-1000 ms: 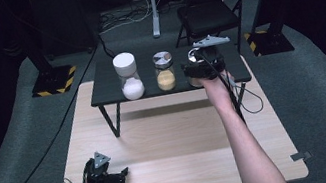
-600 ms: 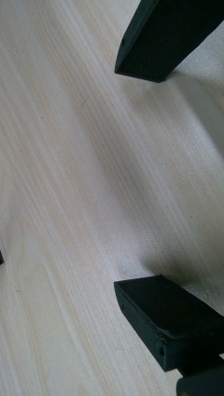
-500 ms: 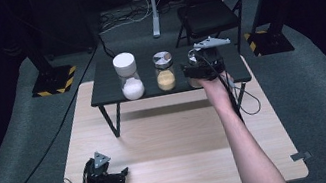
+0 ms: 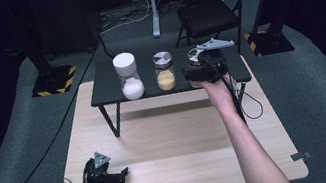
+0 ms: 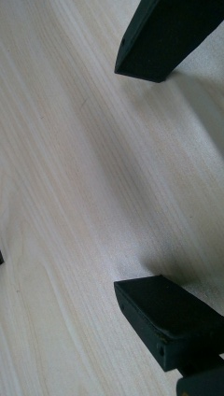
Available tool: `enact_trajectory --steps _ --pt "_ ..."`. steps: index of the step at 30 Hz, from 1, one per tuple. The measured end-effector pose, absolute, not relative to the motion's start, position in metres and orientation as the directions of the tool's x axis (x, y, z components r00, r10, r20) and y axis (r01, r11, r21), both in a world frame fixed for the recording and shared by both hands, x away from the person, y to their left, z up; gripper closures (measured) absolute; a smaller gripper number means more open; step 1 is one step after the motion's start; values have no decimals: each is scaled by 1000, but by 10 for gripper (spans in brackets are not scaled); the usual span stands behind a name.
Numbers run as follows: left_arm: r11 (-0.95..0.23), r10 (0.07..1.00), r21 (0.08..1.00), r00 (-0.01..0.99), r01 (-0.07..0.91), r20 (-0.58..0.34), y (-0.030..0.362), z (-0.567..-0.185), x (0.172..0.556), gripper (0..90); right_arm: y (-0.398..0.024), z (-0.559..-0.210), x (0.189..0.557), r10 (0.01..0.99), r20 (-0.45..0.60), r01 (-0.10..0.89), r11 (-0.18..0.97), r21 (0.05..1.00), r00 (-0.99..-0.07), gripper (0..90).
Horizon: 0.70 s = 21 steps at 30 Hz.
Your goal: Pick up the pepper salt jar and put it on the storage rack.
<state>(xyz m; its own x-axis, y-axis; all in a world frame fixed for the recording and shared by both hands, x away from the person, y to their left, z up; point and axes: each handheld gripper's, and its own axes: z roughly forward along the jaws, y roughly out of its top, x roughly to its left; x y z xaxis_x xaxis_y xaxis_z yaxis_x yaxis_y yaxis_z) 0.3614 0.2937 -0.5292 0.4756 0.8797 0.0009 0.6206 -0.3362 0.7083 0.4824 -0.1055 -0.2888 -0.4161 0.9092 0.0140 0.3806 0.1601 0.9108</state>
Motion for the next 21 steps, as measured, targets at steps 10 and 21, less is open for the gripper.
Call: enact_trajectory --steps 10,21 --pt "-338 879 707 476 621 3 294 -529 361 2 -107 -291 472 904 24 370 151 917 -428 117" --pt "-339 879 707 477 621 3 294 -529 361 2 -109 -299 460 906 25 371 148 917 -422 111"
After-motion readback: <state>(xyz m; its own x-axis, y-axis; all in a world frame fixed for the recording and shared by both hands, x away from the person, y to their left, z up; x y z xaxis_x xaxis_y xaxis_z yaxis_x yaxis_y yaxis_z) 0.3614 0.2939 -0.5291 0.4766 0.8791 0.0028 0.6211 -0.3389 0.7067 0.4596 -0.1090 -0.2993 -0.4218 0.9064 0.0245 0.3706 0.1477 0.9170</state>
